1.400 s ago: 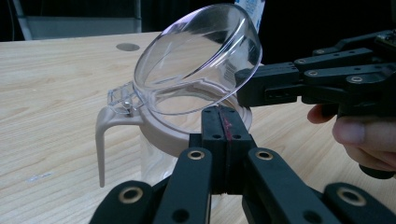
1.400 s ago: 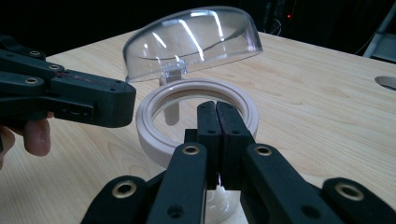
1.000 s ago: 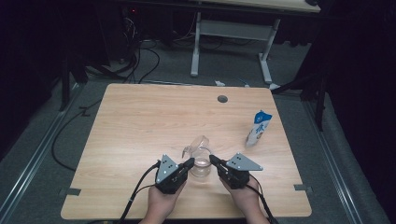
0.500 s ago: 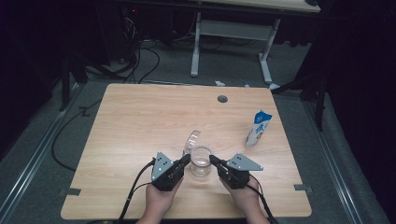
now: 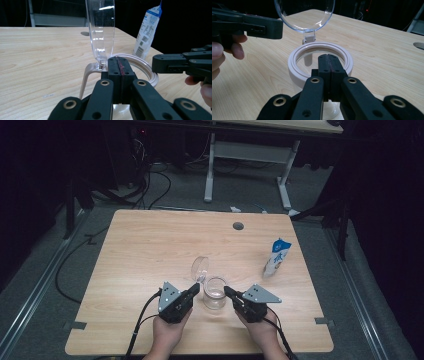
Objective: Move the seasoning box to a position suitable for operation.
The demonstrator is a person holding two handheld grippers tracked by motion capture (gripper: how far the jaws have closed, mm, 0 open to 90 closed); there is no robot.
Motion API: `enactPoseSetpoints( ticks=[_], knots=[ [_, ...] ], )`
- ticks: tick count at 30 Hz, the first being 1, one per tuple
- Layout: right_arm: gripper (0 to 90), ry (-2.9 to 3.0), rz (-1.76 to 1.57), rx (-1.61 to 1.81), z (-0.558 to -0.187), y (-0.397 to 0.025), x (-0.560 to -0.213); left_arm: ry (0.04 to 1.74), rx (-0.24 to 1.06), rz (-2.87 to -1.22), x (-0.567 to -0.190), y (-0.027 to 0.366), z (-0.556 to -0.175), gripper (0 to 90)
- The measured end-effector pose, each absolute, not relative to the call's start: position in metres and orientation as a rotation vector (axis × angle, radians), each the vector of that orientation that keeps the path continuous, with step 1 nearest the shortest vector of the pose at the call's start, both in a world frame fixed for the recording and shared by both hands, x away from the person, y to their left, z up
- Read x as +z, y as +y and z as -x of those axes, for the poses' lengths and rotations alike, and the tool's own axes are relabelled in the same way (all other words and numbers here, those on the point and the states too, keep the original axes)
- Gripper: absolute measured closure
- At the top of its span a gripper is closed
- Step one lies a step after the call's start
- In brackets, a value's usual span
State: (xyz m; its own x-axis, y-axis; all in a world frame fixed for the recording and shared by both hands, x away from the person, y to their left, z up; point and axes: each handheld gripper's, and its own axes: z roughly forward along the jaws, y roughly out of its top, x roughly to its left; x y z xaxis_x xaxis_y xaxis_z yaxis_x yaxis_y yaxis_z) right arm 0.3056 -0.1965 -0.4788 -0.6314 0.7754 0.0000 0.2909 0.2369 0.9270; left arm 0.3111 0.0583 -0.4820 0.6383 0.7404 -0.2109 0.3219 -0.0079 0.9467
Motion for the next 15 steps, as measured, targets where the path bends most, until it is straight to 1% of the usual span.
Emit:
enactPoseSetpoints(
  ticks=[3, 6, 8, 15],
  knots=[
    [88.7, 2.053, -0.972, 1.379, -0.306, -0.196, -0.478, 0.9, 0.414, -1.618, -0.484, 0.061, -0.311, 89.8],
    [82.4, 2.057, -0.967, 1.363, -0.304, -0.197, -0.476, 0.911, 0.423, -1.645, -0.488, 0.068, -0.313, 88.3],
    [81.6, 2.045, -0.977, 1.374, -0.305, -0.201, -0.474, 0.919, 0.445, -1.661, -0.491, 0.074, -0.313, 87.7],
    [75.6, 2.0, -1.049, 1.371, -0.309, -0.219, -0.473, 0.958, 0.531, -1.768, -0.504, 0.108, -0.312, 79.6]
  ],
)
